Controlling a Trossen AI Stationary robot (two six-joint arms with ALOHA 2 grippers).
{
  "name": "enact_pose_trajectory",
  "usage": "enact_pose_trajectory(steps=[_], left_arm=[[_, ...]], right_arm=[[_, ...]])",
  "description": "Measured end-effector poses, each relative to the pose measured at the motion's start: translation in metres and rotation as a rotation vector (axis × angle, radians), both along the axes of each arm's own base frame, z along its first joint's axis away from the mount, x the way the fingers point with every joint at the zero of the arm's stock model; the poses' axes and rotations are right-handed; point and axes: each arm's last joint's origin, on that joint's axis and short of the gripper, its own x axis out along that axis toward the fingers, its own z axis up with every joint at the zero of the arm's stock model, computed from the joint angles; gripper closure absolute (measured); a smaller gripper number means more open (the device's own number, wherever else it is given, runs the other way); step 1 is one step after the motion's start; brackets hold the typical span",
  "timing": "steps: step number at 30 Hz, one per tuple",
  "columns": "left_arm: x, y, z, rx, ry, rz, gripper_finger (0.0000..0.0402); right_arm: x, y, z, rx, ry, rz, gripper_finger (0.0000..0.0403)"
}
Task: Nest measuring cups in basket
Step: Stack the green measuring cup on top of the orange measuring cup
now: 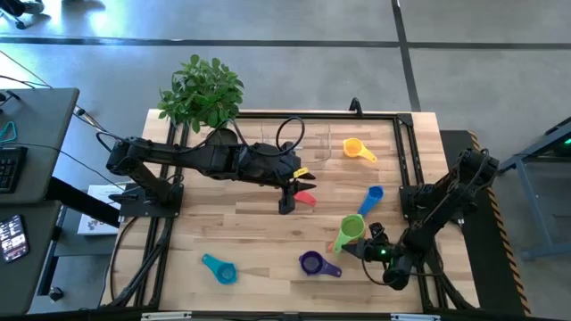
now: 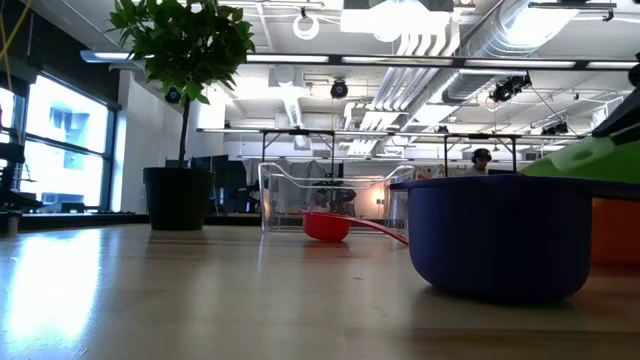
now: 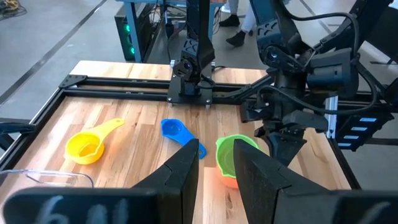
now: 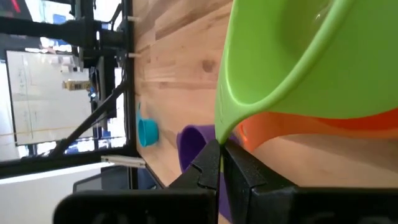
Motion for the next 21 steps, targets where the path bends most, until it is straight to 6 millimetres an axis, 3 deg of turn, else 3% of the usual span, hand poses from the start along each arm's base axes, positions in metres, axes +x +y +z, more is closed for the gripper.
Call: enact_pose_trajectory(steps=[12, 21], left_arm=[[0.000, 0.000, 0.000, 0.072, 0.002, -0.031, 0.0312], [0.000, 0.000, 0.000, 0.073, 0.002, -0.031, 0.0312]], right_arm=[[0.017, -0.015, -0.001, 0.008, 0.035, -0.054, 0.0403], [0.020, -0.014, 0.001, 0.030, 0.012, -0.056, 0.0398]])
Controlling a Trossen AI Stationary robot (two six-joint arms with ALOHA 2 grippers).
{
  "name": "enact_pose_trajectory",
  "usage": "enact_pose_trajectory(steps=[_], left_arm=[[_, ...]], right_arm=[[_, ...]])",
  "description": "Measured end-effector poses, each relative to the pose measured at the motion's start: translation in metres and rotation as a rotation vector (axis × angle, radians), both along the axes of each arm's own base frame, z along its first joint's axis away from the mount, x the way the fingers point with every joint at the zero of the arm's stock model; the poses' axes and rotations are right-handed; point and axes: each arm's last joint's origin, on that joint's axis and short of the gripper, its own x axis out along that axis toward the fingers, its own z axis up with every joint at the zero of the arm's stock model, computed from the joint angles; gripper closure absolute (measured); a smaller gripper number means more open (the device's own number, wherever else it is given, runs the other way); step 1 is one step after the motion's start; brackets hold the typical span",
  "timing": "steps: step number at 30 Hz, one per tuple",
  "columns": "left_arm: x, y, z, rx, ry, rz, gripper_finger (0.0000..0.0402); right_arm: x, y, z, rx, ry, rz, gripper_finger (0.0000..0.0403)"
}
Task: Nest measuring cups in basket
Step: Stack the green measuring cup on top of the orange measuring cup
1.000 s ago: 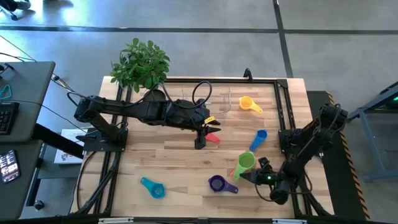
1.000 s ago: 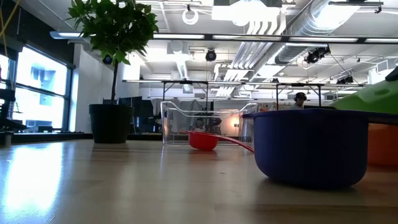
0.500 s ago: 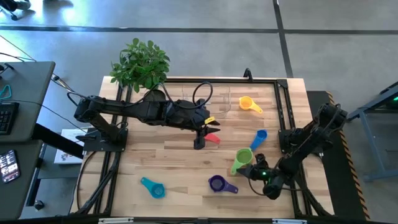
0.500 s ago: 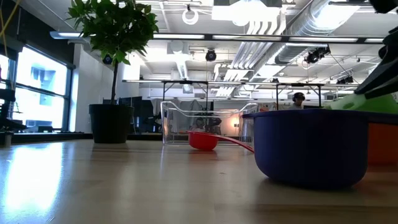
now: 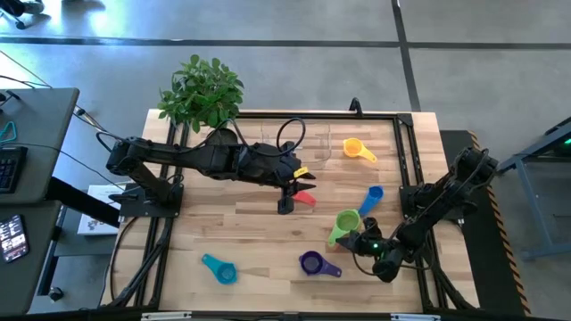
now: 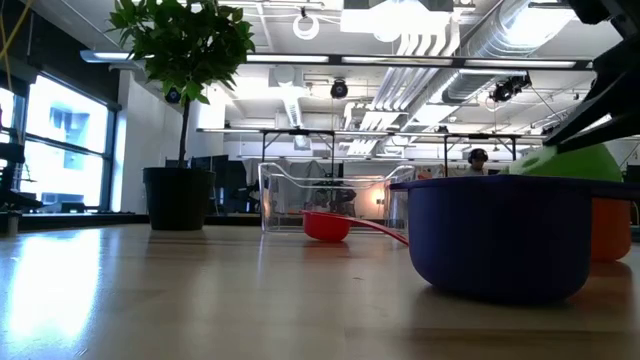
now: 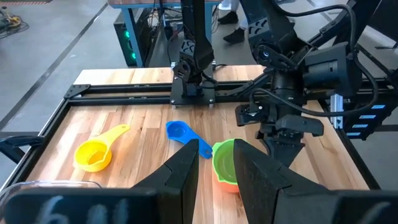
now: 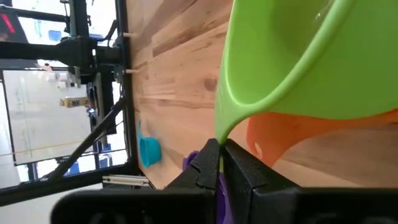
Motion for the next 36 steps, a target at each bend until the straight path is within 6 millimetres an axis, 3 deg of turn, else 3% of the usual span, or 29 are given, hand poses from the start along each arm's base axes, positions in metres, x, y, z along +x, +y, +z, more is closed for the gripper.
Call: enact_pose_trajectory(steps=[13, 26, 36], left_arm=[[0.000, 0.000, 0.000, 0.000, 0.000, 0.000, 0.0312], [0.000, 0.000, 0.000, 0.000, 0.000, 0.000, 0.0312], [0.001, 0.008, 0.000, 0.000, -0.001, 0.020, 0.0312]], right_arm=[[0.000, 0.002, 0.000, 0.031, 0.006, 0.016, 0.0309], [-0.013, 0.014, 0.007, 0.048, -0.069, 0.033, 0.0324], [-0.015, -0.001, 0.041, -0.173, -0.208, -0.057, 0.0324]])
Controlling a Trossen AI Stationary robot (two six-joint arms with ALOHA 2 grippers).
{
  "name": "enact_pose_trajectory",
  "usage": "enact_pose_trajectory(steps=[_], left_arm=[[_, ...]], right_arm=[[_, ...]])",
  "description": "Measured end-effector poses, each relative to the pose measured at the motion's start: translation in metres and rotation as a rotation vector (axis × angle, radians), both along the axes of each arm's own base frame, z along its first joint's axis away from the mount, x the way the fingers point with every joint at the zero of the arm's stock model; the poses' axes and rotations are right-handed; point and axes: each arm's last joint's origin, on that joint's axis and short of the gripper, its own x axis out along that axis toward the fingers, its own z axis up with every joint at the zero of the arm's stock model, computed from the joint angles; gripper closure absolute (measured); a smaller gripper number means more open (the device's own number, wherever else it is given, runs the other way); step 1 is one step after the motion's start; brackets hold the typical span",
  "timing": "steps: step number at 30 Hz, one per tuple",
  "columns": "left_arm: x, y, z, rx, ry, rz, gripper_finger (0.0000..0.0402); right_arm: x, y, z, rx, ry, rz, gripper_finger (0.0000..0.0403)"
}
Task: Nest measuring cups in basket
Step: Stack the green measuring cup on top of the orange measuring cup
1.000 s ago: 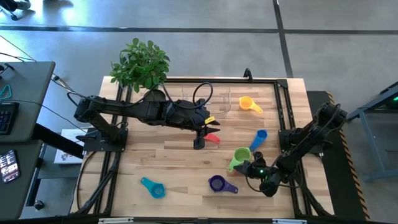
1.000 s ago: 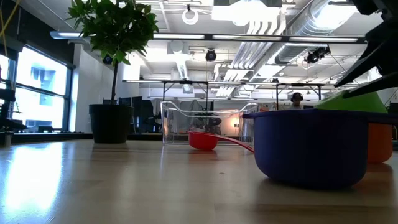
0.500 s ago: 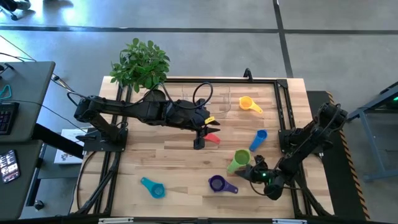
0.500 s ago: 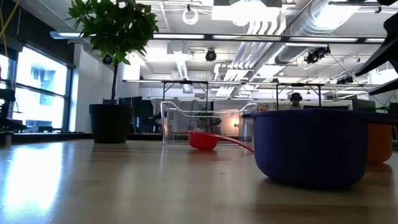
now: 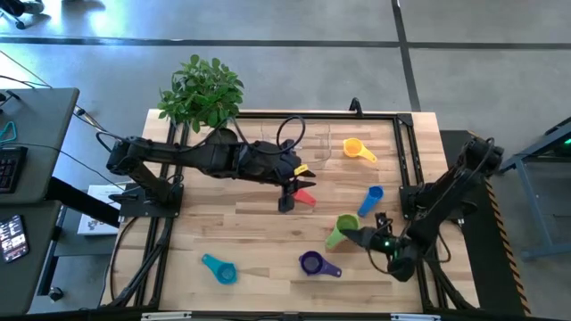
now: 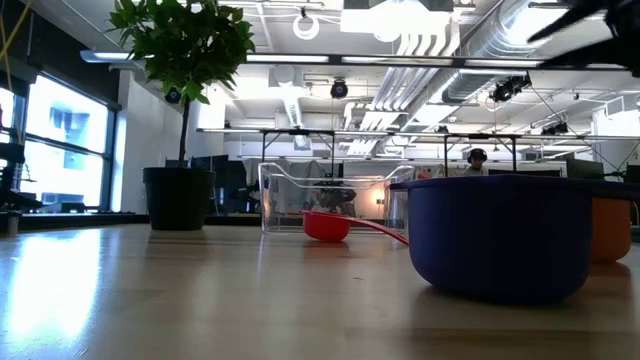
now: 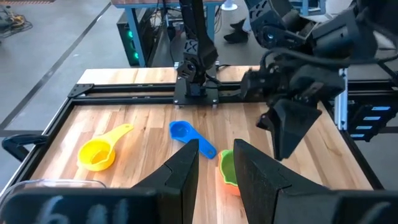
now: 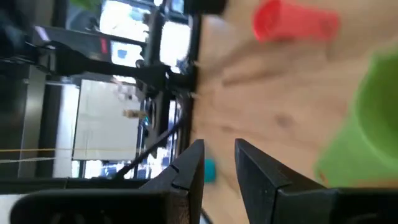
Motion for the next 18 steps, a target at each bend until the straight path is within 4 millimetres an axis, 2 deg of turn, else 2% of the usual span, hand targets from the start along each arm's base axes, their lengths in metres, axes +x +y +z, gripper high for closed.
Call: enact_pose_trajectory(steps=[8, 18], left_arm=[[-0.004, 0.009, 0.005, -0.001, -0.014, 0.025, 0.0312], [-0.026, 0.014, 0.024, 0.023, -0.021, 0.087, 0.0312]], right_arm=[[0.001, -0.031, 0.043, -0.301, 0.036, 0.014, 0.0324], [-0.014, -0.076, 0.096, -0.655, 0.075, 0.094, 0.0324]])
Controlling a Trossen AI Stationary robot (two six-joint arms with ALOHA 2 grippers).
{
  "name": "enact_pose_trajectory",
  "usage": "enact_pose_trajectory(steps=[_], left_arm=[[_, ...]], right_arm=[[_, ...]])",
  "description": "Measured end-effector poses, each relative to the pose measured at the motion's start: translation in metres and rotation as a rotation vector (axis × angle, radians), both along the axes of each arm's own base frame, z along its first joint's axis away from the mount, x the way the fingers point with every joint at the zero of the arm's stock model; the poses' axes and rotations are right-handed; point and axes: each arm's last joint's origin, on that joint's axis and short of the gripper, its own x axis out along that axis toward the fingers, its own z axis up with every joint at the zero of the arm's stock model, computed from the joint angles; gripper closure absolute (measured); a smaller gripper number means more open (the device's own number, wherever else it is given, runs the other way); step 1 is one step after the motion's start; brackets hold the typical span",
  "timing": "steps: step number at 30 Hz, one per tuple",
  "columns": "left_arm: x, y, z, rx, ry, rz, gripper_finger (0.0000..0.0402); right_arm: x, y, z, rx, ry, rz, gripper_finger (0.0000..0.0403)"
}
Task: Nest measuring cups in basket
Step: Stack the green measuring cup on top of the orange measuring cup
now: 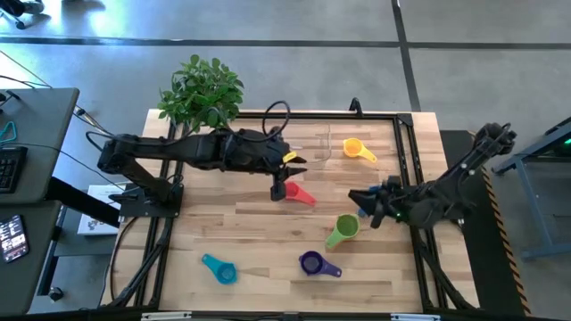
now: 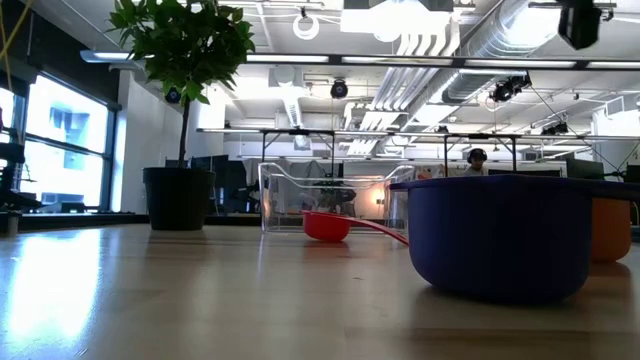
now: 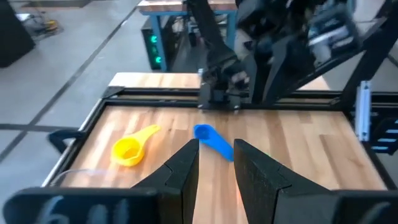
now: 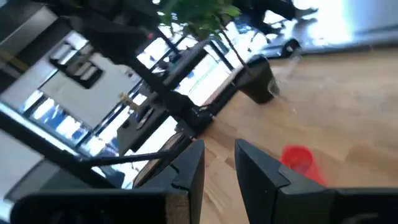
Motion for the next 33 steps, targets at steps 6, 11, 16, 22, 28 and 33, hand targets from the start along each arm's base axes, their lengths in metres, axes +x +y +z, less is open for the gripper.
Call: enact_pose_trajectory(steps=[6, 11, 16, 22, 28, 33], left_arm=[[-0.016, 0.004, 0.007, 0.039, 0.033, 0.113, 0.0312], [-0.027, 0.006, 0.009, 0.015, 0.065, 0.177, 0.0312], [-0.033, 0.008, 0.007, 0.008, 0.101, 0.237, 0.0312], [-0.037, 0.009, 0.001, -0.009, 0.157, 0.304, 0.0312], [-0.038, 0.009, -0.001, -0.040, 0.171, 0.325, 0.0312], [-0.039, 0.009, -0.002, -0.038, 0.179, 0.325, 0.0312]], right_arm=[[-0.012, -0.024, 0.023, -0.143, -0.016, 0.076, 0.0324], [-0.020, -0.036, 0.052, -0.278, 0.006, 0.122, 0.0324], [-0.030, -0.047, 0.086, -0.342, 0.126, 0.163, 0.0324], [-0.040, -0.059, 0.107, -0.186, 0.376, 0.200, 0.0324], [-0.028, -0.052, 0.085, 0.060, 0.718, 0.244, 0.0324], [-0.008, -0.038, 0.056, 0.188, 0.940, 0.280, 0.0324]])
